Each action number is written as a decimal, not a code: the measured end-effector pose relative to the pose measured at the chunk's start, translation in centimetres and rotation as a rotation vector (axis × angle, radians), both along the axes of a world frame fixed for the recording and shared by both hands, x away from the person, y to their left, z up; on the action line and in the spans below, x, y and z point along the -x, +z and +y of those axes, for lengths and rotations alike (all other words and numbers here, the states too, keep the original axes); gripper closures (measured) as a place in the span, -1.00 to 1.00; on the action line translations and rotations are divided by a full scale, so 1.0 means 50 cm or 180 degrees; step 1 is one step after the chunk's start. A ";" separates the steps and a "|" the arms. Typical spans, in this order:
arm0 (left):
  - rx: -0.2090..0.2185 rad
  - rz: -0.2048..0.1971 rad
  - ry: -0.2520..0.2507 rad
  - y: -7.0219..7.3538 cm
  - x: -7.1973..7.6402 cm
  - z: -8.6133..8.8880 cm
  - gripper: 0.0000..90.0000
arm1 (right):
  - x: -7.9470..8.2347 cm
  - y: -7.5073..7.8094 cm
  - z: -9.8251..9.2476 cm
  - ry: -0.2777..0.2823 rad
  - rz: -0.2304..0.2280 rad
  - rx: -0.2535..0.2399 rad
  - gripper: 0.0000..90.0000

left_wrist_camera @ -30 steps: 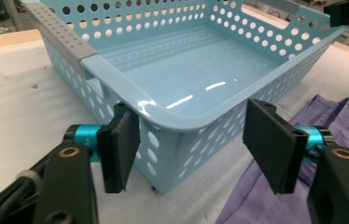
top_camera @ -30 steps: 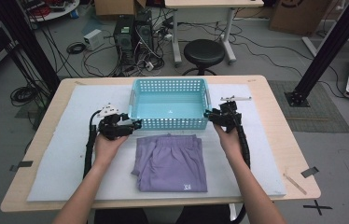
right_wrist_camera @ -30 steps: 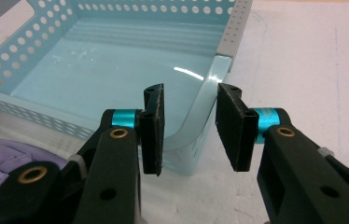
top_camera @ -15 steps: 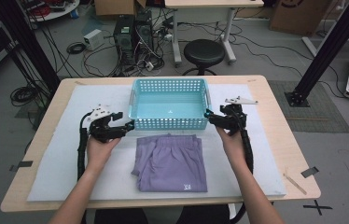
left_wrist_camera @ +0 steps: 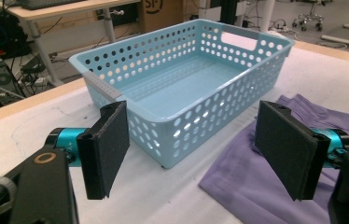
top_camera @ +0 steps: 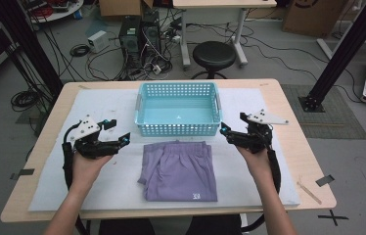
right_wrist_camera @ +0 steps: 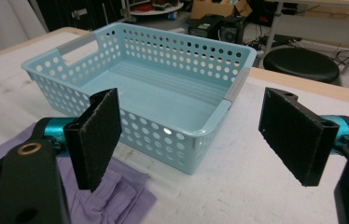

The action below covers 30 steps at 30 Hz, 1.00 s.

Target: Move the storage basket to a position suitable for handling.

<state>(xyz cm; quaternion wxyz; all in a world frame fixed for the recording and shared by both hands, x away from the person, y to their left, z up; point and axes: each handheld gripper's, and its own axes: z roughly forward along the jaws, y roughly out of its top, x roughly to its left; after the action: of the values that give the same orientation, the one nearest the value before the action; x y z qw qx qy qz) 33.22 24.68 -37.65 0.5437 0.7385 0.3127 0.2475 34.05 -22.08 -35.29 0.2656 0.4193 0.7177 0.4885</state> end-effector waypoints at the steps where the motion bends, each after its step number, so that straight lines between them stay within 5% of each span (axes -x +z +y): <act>1: -0.0004 -0.0021 -0.0024 0.002 0.004 -0.001 -0.41 | 0.003 0.002 -0.003 -0.0007 -0.0013 -0.0015 -0.52; 9: 0.0050 -0.0212 -0.0140 0.000 0.017 0.000 -0.41 | 0.021 -0.008 -0.010 0.0070 -0.0086 0.0095 -0.53; 16: 0.0264 -0.0321 -0.0218 -0.006 0.014 0.019 -0.40 | 0.016 -0.010 -0.022 0.0144 -0.0025 0.0072 -0.53; 30: 0.0266 -0.0076 -0.0168 -0.002 0.012 0.030 -0.49 | 0.012 -0.006 -0.027 0.0196 0.0055 -0.0006 -0.53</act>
<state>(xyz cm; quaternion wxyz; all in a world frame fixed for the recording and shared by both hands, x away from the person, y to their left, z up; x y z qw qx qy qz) 32.62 26.21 -37.73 0.5841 0.7201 0.2967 0.2286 33.45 -23.44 -35.58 0.2438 0.4015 0.7321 0.4934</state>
